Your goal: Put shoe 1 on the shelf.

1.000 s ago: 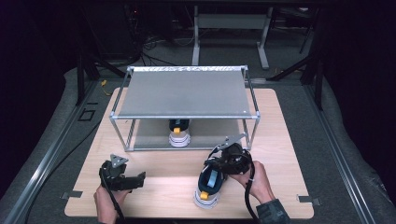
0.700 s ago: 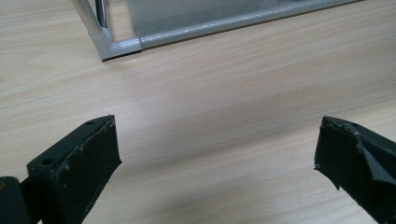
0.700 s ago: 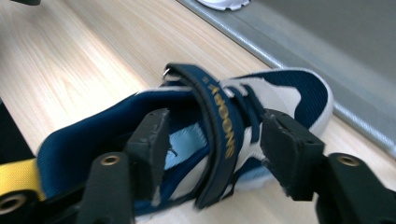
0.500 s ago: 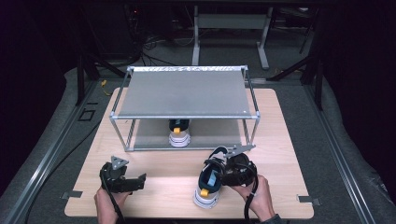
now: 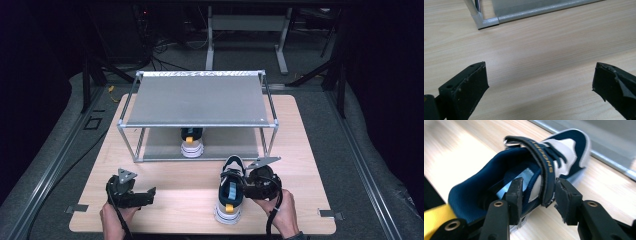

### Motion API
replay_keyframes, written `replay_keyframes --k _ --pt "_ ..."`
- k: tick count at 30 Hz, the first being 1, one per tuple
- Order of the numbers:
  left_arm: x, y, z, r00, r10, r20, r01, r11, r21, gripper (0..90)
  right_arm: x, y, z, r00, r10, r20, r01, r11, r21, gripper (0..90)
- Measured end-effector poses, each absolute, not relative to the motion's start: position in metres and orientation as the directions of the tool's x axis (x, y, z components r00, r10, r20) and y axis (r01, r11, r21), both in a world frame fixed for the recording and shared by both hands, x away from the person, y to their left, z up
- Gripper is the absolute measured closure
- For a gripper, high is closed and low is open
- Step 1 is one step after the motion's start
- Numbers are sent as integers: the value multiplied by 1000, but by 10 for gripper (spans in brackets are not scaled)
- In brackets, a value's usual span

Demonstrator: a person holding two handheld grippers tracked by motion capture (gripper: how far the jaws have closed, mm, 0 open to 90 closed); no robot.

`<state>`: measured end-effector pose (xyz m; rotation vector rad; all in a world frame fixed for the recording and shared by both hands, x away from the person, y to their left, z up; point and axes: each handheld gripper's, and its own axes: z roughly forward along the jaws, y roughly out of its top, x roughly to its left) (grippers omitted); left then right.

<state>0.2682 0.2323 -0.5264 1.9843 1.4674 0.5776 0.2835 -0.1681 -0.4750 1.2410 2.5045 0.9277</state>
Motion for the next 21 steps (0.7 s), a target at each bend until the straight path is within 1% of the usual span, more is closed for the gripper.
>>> replay_keyframes --k 3,8,19,20,21 --pt "268 233 -527 292 956 -7 697 -208 687 0 285 -173 -474 -620 782 69 648 461 606 556" --pt "268 233 -527 296 955 -6 695 -211 687 0 289 -184 -474 -600 798 57 653 447 611 526" --pt "267 231 -527 299 954 -1 697 -217 684 0 298 -205 -473 -539 842 24 672 413 615 496" --pt "266 231 -527 297 955 -2 695 -215 686 0 298 -207 -473 -530 848 24 679 407 611 487" --pt "266 231 -526 298 955 -2 695 -215 686 0 297 -210 -473 -526 850 39 687 397 609 443"
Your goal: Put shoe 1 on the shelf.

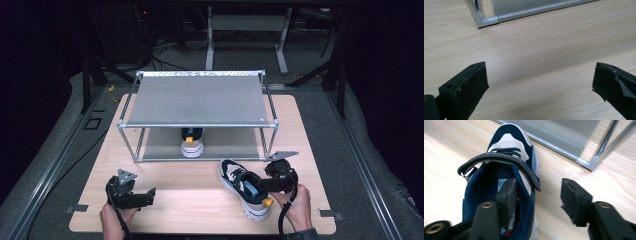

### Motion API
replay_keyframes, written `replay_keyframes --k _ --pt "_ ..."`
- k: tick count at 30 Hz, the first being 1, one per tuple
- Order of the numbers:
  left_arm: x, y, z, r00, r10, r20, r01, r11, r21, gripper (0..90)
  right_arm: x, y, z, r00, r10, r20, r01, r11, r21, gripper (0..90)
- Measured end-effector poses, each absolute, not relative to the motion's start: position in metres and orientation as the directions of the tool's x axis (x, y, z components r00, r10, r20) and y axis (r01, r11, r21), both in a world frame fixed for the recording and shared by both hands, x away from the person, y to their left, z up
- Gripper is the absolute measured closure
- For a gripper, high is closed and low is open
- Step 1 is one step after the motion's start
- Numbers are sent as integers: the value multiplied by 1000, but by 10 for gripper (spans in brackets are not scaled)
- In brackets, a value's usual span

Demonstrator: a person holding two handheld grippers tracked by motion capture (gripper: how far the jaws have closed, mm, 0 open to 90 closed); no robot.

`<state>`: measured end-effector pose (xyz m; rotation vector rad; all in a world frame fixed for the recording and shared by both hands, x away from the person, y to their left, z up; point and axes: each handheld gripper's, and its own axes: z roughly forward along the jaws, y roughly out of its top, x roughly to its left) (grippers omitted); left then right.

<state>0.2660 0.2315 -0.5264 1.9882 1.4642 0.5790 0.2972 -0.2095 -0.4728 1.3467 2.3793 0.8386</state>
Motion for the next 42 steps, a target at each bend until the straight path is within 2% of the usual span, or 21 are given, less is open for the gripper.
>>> replay_keyframes --k 4,6,7,11,14,17,26,36,42 --pt "265 231 -525 302 953 -4 692 -217 688 0 290 -212 -466 -509 859 53 700 377 607 290" --pt "265 231 -525 302 953 -7 691 -214 691 0 289 -213 -465 -514 856 62 699 375 609 275" --pt "265 230 -524 302 953 -5 690 -215 691 0 283 -212 -462 -519 852 75 699 371 611 198" --pt "265 229 -524 306 952 -4 690 -220 690 0 277 -208 -462 -530 844 83 702 382 601 146" --pt "264 229 -524 306 952 -3 693 -221 686 0 270 -202 -468 -545 834 90 711 403 576 36" --pt "262 230 -523 305 952 -1 693 -221 686 0 267 -199 -475 -555 827 88 712 418 564 12" --pt "261 233 -525 304 953 -1 693 -221 686 0 265 -191 -493 -564 821 88 724 440 532 18" --pt "261 232 -526 305 952 -5 690 -218 690 0 266 -186 -503 -560 827 52 717 452 530 167" --pt "260 233 -525 304 953 -7 688 -215 693 0 265 -186 -505 -557 828 57 720 448 530 182"
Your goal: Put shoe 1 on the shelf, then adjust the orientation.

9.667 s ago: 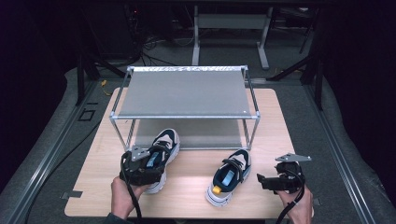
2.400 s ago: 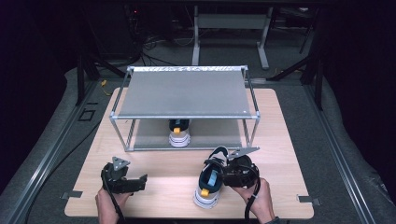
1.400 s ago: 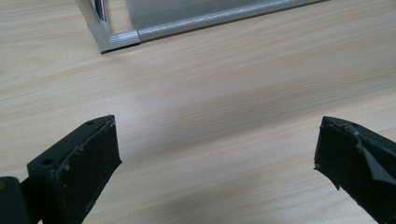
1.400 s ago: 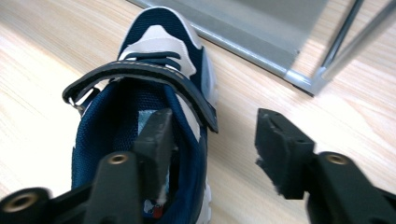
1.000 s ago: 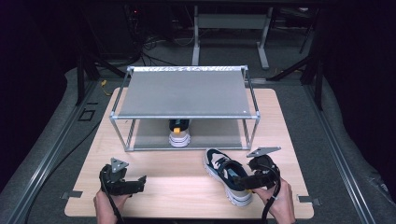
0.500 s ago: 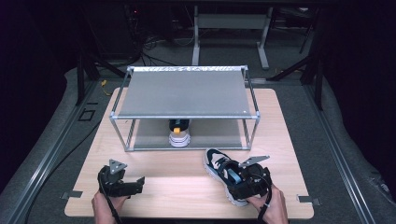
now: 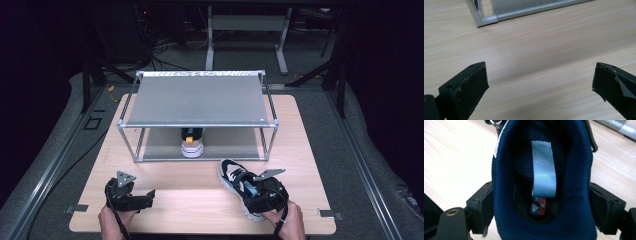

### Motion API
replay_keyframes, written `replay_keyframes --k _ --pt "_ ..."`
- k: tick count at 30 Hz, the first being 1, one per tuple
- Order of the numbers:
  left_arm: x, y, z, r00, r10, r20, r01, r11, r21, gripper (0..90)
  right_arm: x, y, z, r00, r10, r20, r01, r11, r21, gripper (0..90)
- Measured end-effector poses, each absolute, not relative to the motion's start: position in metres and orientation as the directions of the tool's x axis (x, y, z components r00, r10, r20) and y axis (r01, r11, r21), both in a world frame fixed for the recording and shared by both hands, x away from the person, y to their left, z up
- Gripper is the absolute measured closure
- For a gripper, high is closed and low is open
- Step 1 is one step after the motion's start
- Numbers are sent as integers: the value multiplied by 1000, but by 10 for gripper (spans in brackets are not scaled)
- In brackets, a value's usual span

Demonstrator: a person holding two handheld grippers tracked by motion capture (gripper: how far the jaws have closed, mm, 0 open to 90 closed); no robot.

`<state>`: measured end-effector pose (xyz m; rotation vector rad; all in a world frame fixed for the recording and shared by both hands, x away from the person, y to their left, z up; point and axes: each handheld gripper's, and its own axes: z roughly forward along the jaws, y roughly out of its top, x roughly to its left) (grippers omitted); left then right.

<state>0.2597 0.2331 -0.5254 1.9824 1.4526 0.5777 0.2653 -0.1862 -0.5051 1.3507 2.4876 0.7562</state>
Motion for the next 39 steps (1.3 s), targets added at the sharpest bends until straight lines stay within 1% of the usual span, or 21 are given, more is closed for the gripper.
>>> replay_keyframes --k 4,8,10,16,20,24,31,39 --pt "259 234 -524 303 953 -5 686 -214 696 0 267 -185 -509 -556 828 66 725 445 525 164" --pt "259 235 -524 306 952 -4 685 -217 695 0 269 -180 -515 -556 830 51 730 458 507 153" --pt "259 235 -523 306 952 -3 684 -218 696 0 271 -178 -517 -550 835 30 728 462 506 183" --pt "258 235 -524 301 954 -11 686 -209 697 0 270 -181 -518 -554 832 36 718 455 526 201" --pt "259 233 -523 312 950 -2 682 -223 697 0 267 -183 -518 -547 836 48 716 438 544 210" --pt "259 232 -523 308 951 -8 677 -213 704 0 265 -185 -516 -546 837 40 708 435 557 213" --pt "258 231 -521 314 949 -3 672 -220 708 0 258 -189 -500 -543 839 26 687 427 588 213" --pt "258 233 -518 309 951 -2 666 -215 714 0 261 -189 -487 -538 843 5 669 423 611 212"
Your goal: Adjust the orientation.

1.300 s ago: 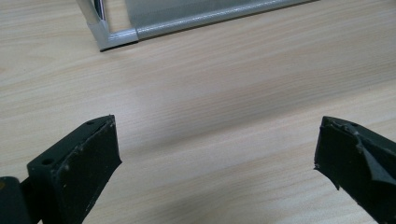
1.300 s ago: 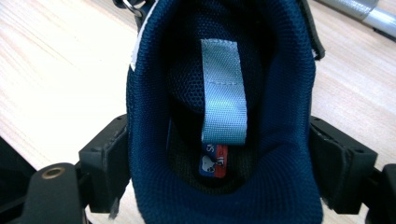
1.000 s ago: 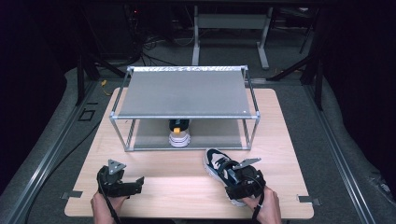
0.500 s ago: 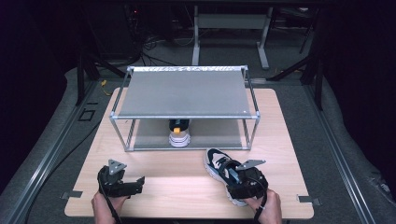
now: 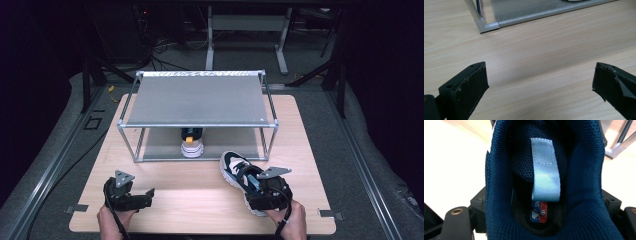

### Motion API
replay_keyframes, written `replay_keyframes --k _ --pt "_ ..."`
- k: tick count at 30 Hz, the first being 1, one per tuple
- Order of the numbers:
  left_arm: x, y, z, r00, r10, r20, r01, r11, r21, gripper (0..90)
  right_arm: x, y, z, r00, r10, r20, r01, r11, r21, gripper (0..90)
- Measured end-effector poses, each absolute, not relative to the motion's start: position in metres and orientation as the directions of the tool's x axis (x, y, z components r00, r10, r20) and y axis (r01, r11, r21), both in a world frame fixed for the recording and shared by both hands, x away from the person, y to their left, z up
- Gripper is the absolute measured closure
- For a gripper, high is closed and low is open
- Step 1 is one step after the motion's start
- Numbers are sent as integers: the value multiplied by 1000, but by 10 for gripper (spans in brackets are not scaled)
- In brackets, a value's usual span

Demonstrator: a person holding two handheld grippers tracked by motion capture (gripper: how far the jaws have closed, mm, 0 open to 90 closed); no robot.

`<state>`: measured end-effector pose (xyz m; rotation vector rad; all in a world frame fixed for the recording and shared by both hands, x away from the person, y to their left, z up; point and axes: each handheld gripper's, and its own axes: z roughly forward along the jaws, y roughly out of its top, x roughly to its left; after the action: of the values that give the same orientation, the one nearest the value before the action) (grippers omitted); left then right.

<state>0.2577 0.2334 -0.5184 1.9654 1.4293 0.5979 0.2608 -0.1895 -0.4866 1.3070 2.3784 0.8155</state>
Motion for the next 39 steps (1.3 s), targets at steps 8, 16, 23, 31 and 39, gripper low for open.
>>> replay_keyframes --k 8,16,23,31,39 --pt "257 234 -518 312 950 1 665 -220 713 0 271 -187 -478 -535 845 -9 661 426 618 212" --pt "255 235 -517 308 951 1 661 -215 719 0 282 -184 -471 -533 846 -10 657 421 626 213" --pt "252 238 -516 299 954 -2 659 -204 724 0 290 -178 -467 -545 838 -17 646 433 629 213" --pt "252 239 -518 297 955 -5 664 -203 720 0 304 -173 -460 -539 842 -22 649 432 626 214" --pt "251 243 -520 290 957 -13 667 -193 719 0 313 -168 -459 -534 846 -19 655 427 624 214"
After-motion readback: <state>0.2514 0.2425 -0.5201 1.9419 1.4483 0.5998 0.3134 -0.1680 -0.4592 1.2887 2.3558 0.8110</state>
